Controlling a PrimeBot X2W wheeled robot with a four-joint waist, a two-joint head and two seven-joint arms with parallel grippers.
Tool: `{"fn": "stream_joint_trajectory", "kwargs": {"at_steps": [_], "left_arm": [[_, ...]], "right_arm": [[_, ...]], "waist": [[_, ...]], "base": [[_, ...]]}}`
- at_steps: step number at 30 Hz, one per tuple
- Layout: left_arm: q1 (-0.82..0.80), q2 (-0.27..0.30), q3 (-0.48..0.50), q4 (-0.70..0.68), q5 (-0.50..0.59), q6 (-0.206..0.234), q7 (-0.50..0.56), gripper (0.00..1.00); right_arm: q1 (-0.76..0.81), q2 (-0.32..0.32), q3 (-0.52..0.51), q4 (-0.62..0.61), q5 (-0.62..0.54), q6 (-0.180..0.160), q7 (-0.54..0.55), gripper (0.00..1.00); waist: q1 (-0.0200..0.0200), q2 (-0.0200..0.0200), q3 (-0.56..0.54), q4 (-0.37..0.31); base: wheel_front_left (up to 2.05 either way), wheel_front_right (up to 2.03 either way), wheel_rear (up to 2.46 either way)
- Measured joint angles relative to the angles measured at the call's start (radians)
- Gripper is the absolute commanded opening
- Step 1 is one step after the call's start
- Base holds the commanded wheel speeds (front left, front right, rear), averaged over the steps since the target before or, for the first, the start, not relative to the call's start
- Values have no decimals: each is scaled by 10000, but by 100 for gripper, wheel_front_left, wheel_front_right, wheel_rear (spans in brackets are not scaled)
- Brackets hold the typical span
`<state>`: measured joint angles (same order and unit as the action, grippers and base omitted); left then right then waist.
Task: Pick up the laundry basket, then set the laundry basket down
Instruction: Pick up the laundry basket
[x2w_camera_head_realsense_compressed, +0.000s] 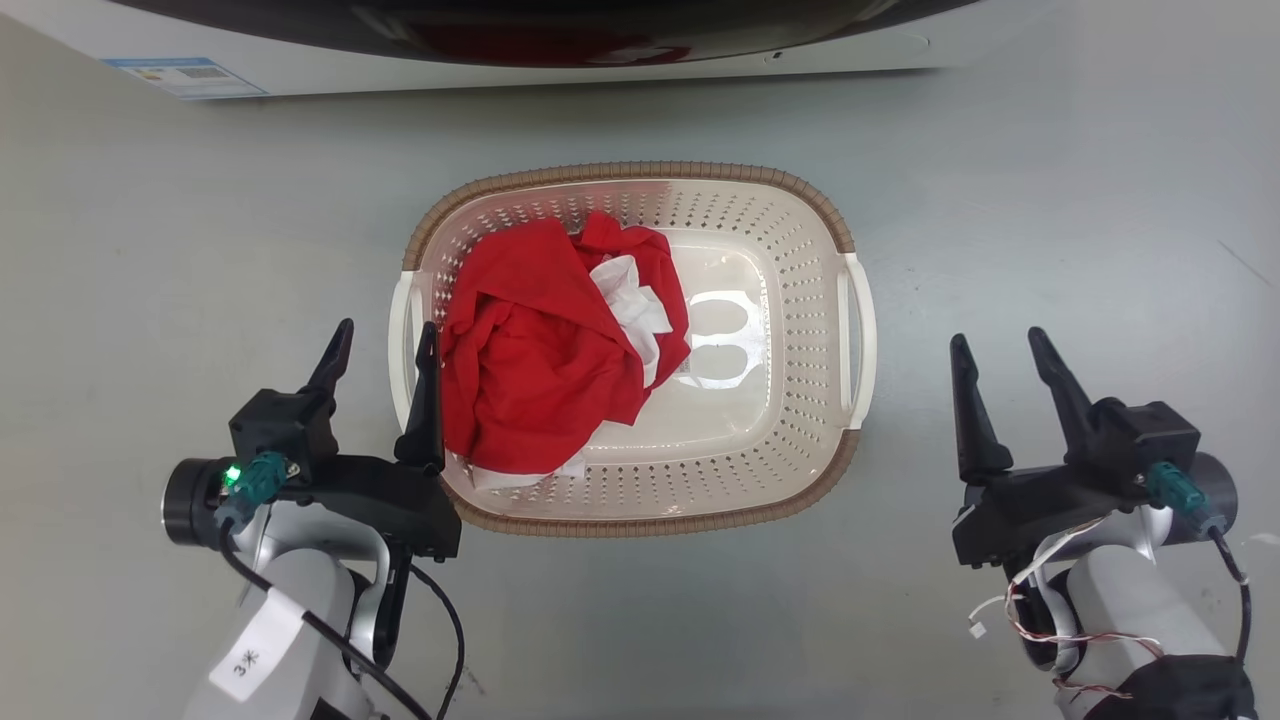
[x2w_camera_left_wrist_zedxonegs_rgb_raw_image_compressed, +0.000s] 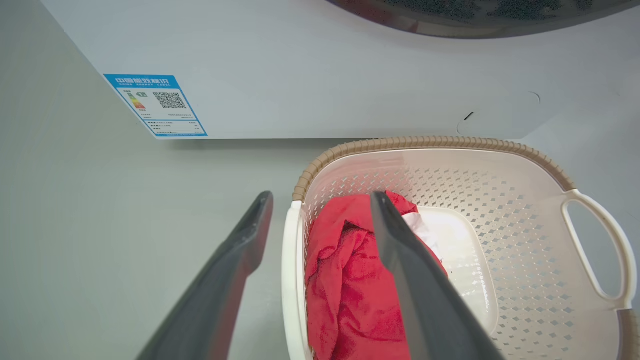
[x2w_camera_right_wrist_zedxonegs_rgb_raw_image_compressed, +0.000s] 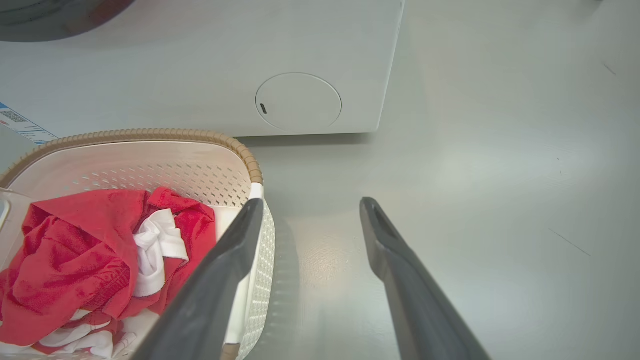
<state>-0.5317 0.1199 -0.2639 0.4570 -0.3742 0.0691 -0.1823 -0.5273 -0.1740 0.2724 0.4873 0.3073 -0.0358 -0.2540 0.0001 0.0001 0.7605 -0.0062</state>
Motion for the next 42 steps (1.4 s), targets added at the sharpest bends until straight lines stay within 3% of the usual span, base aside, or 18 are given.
{"fn": "stream_joint_trajectory", "kwargs": {"at_steps": [19,28,42], "left_arm": [[-1983,-138,128,2980,-744,-972,1152,100],[-2709,-209,176,4171,-1129,-1392,1783,100],[-3382,-259,196,5423,-1340,-1678,2245,100]], "right_arm": [[-1845,894,627,2485,84,529,79,100],[-2634,978,986,3586,123,815,430,100],[-3466,1035,1287,4638,355,1064,604,100]], "waist": [[-1,-1,238,-97],[0,-2,676,-98],[0,-1,1322,-14]], "base": [[0,0,0],[0,0,0],[0,0,0]]}}
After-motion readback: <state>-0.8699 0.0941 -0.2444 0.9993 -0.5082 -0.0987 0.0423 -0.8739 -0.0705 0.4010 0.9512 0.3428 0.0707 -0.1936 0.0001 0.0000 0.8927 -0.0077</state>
